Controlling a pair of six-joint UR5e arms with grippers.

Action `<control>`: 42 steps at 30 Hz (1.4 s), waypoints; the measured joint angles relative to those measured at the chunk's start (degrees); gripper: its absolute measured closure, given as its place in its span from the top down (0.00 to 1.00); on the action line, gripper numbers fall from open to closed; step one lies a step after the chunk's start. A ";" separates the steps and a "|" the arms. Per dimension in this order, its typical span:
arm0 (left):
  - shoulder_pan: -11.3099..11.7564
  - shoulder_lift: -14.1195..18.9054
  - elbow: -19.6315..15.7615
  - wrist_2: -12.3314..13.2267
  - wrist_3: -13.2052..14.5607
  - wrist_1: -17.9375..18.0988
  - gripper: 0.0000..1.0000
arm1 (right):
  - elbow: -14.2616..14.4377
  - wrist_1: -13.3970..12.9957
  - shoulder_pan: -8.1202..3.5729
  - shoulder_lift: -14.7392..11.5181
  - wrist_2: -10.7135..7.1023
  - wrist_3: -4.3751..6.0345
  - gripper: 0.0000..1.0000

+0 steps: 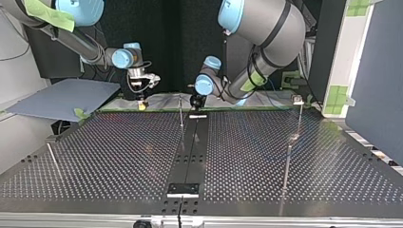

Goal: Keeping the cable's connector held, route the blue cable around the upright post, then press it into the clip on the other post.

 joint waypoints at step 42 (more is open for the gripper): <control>1.07 -0.01 1.33 1.71 -2.12 2.75 0.98 | -2.06 -0.23 -2.42 0.21 -0.73 0.78 0.00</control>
